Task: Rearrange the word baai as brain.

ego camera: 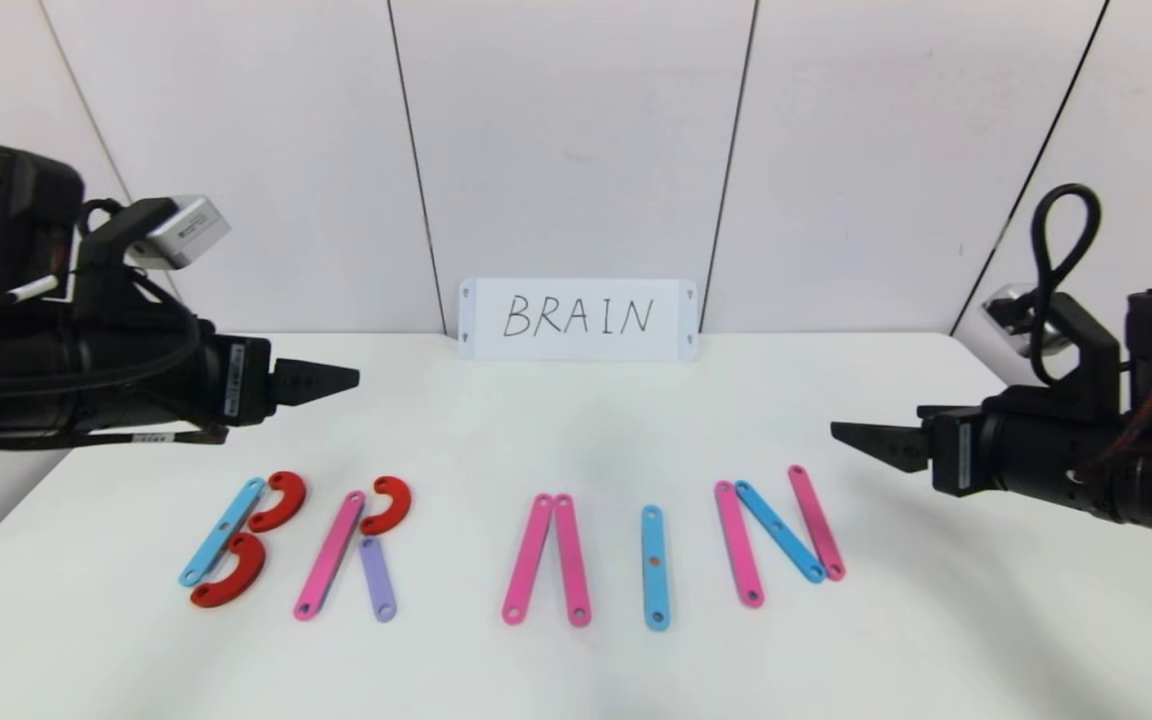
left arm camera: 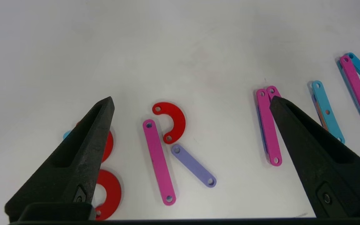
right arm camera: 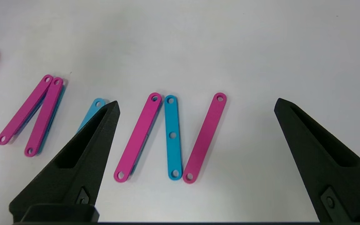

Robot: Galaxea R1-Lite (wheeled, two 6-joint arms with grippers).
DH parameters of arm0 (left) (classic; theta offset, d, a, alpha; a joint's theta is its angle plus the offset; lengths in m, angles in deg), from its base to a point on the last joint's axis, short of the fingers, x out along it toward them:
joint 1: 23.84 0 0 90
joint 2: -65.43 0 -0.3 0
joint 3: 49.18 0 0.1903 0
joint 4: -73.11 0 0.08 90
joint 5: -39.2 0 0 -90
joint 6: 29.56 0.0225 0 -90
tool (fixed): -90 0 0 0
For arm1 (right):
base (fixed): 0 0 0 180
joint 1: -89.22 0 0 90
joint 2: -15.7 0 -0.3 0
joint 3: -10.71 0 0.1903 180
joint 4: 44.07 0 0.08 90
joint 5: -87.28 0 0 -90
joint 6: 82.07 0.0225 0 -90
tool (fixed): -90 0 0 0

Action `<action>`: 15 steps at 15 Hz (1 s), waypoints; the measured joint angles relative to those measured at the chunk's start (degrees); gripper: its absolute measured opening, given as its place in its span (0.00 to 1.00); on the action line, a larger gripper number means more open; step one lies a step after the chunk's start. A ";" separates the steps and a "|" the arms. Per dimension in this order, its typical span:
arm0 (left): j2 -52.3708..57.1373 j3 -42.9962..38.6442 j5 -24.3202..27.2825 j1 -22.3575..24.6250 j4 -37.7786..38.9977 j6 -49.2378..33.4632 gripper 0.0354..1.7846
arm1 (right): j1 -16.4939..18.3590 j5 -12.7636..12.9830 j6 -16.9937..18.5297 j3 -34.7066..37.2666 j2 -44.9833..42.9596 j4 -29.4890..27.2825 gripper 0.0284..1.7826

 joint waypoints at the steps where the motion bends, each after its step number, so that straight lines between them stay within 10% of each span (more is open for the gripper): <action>1: 3.08 -2.71 -0.18 -0.04 -0.05 0.33 0.97 | 0.30 0.01 0.00 0.02 -3.58 -3.28 0.97; 8: 29.12 -20.29 -1.27 0.00 -1.38 1.24 0.97 | 1.72 0.65 0.09 -0.22 -33.02 -28.66 0.97; 15: 54.30 -24.48 -8.02 0.05 -15.10 0.94 0.97 | 4.30 2.43 0.11 3.35 -55.65 -32.23 0.97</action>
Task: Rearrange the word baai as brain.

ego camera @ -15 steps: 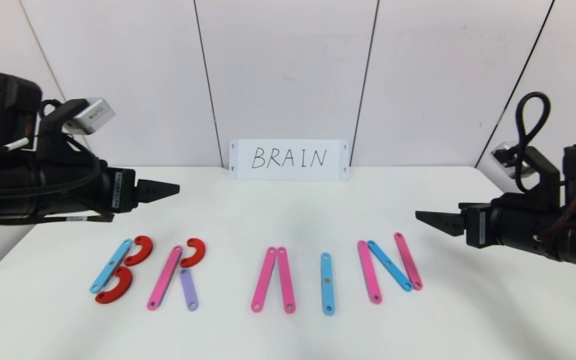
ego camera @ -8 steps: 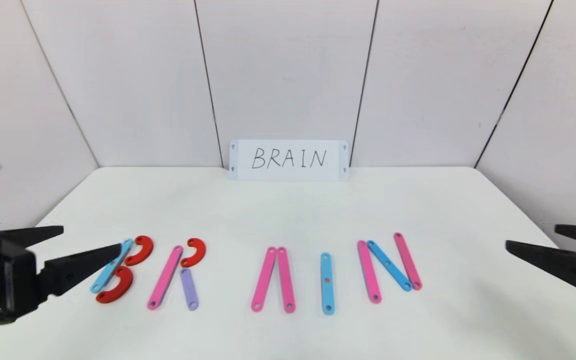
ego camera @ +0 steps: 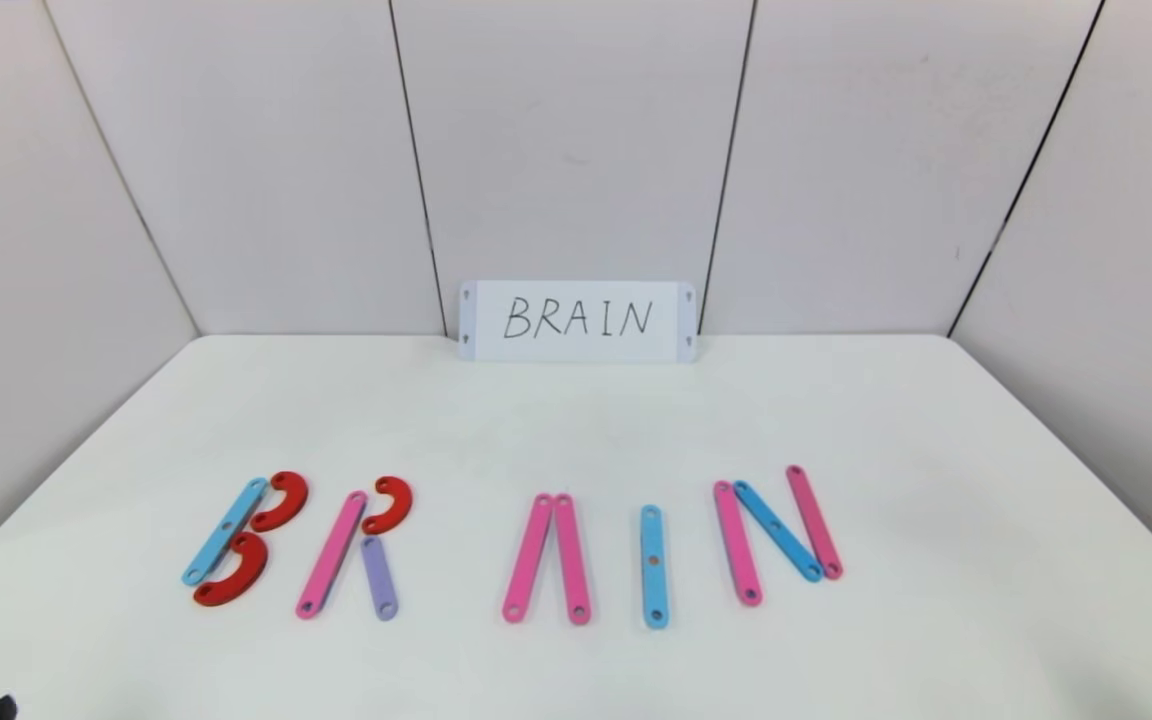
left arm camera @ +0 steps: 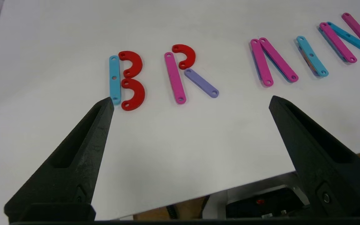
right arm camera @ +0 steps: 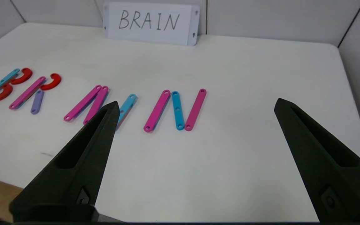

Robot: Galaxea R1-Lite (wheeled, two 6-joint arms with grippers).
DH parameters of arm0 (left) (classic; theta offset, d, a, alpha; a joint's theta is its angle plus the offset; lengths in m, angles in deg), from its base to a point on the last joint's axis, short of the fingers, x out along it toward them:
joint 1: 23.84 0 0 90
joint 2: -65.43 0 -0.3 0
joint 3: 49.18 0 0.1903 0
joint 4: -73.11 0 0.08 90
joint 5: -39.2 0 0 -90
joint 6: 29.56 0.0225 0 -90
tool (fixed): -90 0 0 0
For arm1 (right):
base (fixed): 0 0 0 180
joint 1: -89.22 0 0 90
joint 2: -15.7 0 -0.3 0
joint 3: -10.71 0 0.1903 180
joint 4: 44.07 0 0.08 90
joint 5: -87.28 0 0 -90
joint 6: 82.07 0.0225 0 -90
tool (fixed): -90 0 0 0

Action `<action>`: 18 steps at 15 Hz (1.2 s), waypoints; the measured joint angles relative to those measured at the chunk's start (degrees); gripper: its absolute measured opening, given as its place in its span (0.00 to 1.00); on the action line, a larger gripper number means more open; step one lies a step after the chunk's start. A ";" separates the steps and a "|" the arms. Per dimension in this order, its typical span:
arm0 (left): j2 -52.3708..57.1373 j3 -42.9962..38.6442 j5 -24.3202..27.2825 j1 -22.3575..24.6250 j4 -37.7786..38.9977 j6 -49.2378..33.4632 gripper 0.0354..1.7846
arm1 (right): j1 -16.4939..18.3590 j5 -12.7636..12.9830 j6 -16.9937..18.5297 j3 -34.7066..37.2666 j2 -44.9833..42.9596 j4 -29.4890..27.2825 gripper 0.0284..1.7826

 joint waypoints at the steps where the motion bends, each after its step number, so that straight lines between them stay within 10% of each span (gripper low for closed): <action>1: 2.45 -0.09 -1.71 0.02 -1.88 -0.05 0.97 | 2.32 0.54 -0.02 0.23 -1.91 -0.37 0.97; 6: 8.59 0.48 -8.80 3.23 -3.17 -0.13 0.97 | 10.46 1.08 -0.17 3.78 -10.64 0.94 0.97; 18: 20.96 -3.02 -2.24 10.01 -4.19 0.46 0.97 | 7.55 2.99 -1.46 10.84 -20.27 5.47 0.97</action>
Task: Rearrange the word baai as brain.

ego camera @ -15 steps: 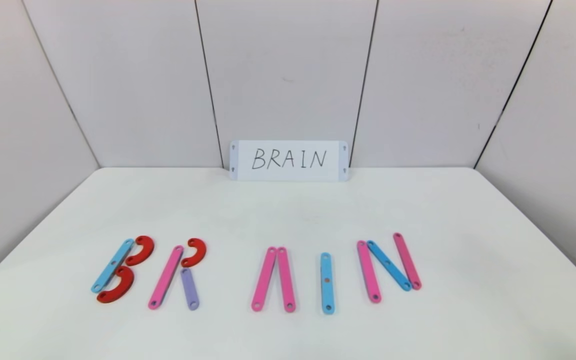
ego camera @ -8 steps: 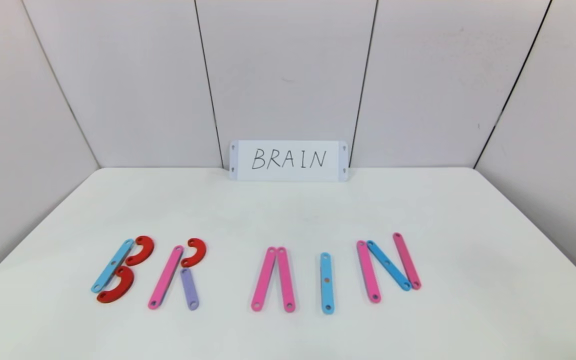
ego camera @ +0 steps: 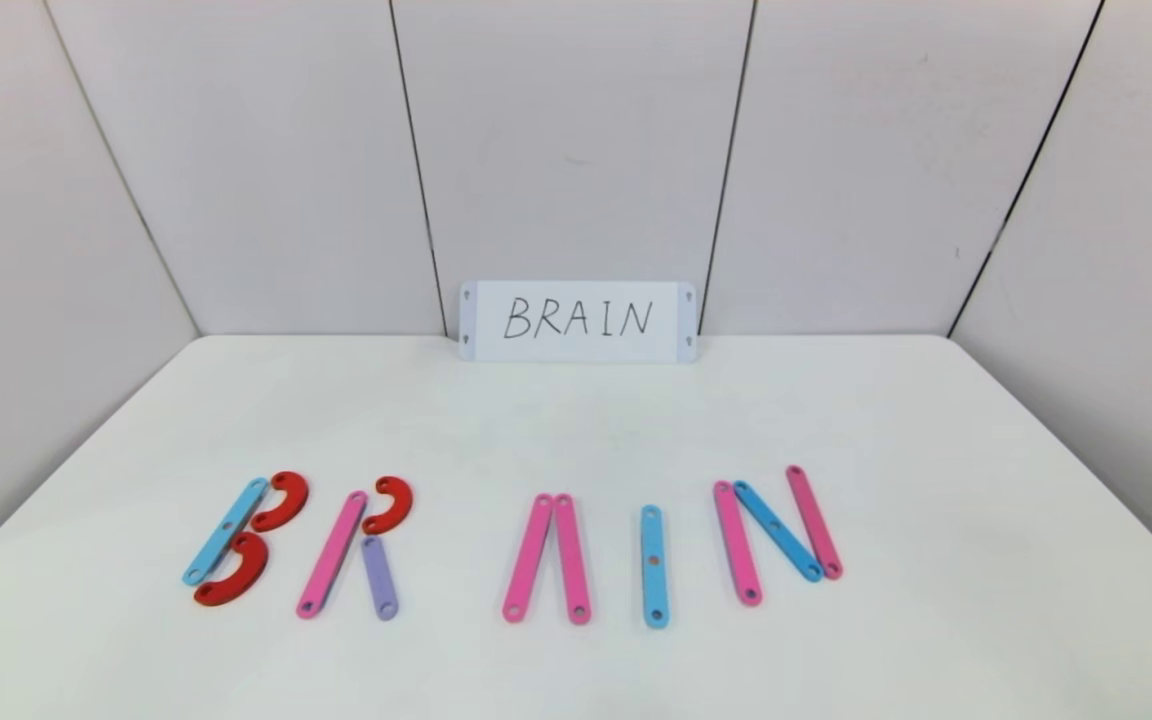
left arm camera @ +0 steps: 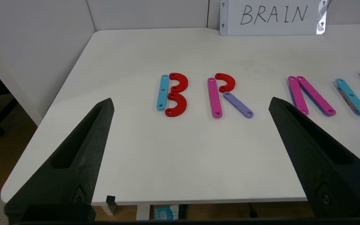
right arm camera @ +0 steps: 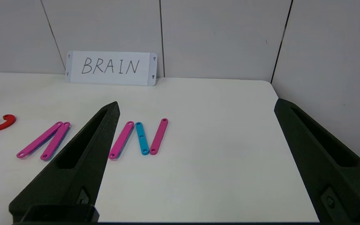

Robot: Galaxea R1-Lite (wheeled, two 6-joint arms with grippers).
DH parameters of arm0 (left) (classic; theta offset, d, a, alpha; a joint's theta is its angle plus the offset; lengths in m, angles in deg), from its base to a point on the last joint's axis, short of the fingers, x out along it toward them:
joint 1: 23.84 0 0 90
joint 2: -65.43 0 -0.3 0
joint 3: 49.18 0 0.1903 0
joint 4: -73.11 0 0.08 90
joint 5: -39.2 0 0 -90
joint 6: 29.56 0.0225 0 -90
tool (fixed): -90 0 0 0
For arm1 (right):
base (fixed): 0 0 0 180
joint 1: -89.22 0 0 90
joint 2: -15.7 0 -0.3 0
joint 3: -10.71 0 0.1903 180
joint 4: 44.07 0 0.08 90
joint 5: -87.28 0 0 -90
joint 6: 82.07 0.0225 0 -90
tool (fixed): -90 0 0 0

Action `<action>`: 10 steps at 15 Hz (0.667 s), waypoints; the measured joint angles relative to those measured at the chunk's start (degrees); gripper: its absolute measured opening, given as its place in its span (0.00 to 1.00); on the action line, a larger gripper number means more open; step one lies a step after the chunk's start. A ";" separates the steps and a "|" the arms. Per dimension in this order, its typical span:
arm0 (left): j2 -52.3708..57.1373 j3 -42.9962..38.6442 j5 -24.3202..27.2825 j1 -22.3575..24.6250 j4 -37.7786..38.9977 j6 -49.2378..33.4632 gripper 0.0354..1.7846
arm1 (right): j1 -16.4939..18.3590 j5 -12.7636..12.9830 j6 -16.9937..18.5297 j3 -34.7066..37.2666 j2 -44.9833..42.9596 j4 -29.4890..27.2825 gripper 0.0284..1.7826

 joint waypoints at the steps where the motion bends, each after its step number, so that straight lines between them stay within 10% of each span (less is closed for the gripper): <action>1: 1.65 -2.38 -0.22 0.09 2.40 -0.05 0.97 | -0.17 0.05 -0.13 1.02 -1.68 0.09 0.97; 10: 4.53 -28.73 -2.67 0.20 31.67 4.40 0.97 | -0.41 5.90 -8.56 21.75 -8.48 12.98 0.97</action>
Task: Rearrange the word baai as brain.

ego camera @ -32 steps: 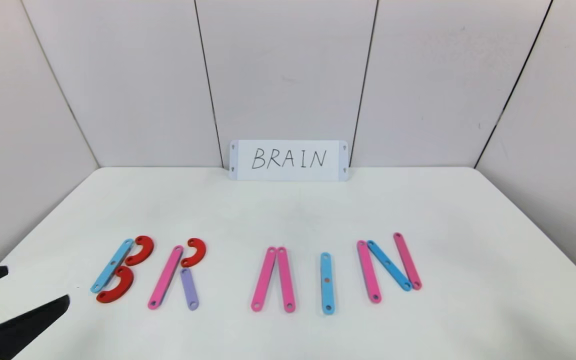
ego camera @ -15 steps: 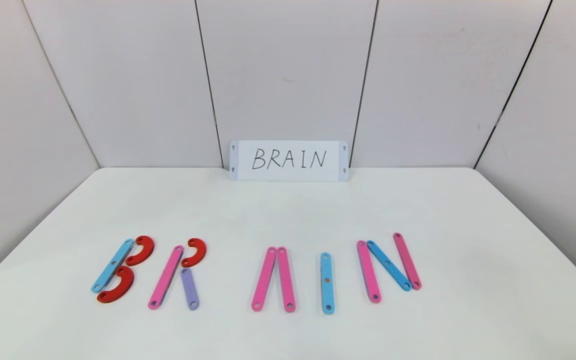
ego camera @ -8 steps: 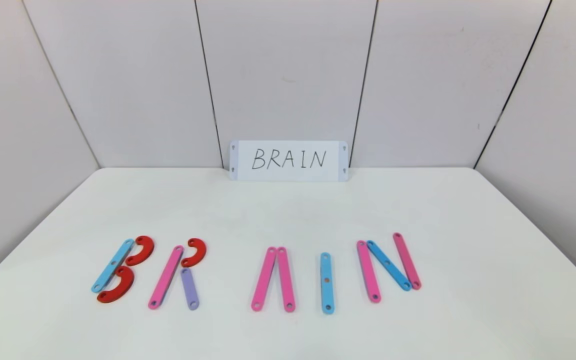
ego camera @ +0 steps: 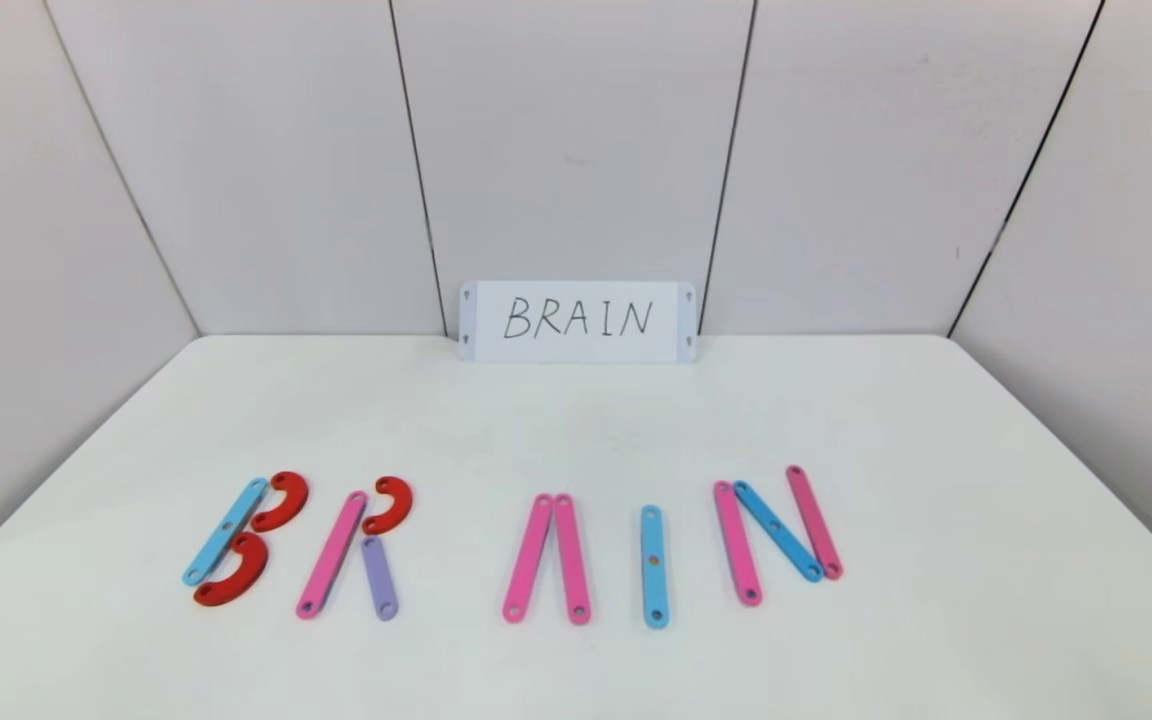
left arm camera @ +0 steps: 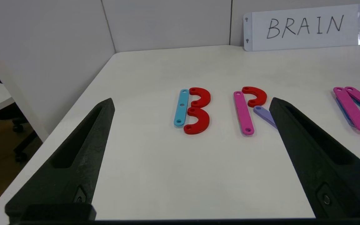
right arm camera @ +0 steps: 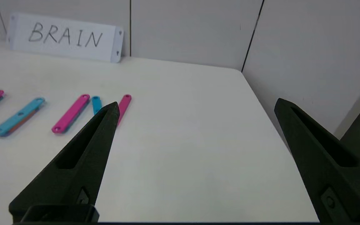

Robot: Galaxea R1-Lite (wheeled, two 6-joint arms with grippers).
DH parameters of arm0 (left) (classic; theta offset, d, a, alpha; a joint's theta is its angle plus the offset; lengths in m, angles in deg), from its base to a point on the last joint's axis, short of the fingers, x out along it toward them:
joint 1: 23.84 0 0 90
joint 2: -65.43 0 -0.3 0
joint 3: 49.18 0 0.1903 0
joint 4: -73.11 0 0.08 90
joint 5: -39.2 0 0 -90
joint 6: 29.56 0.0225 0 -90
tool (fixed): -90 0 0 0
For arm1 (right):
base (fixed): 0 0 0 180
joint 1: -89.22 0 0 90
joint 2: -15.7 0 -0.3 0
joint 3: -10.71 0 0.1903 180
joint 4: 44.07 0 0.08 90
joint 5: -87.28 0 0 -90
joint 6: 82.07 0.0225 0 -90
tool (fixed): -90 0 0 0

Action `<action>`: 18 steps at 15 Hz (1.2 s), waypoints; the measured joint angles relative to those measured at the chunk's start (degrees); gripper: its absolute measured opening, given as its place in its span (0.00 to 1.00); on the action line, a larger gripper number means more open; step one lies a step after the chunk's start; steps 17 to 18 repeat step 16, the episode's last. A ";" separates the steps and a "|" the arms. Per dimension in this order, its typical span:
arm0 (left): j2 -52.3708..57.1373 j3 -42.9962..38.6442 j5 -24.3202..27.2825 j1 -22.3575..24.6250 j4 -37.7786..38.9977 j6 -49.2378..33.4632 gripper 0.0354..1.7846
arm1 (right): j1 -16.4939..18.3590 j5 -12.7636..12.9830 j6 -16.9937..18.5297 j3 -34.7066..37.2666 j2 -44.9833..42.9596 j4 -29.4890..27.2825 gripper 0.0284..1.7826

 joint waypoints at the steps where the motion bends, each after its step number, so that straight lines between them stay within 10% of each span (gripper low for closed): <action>1: 0.02 -0.51 0.82 0.00 -0.39 -0.09 0.97 | 0.00 0.02 0.41 1.18 -0.05 -1.83 0.97; 18: 0.07 -1.04 2.97 -0.02 -6.95 -6.44 0.97 | 0.00 0.00 5.35 2.26 -0.12 -5.81 0.97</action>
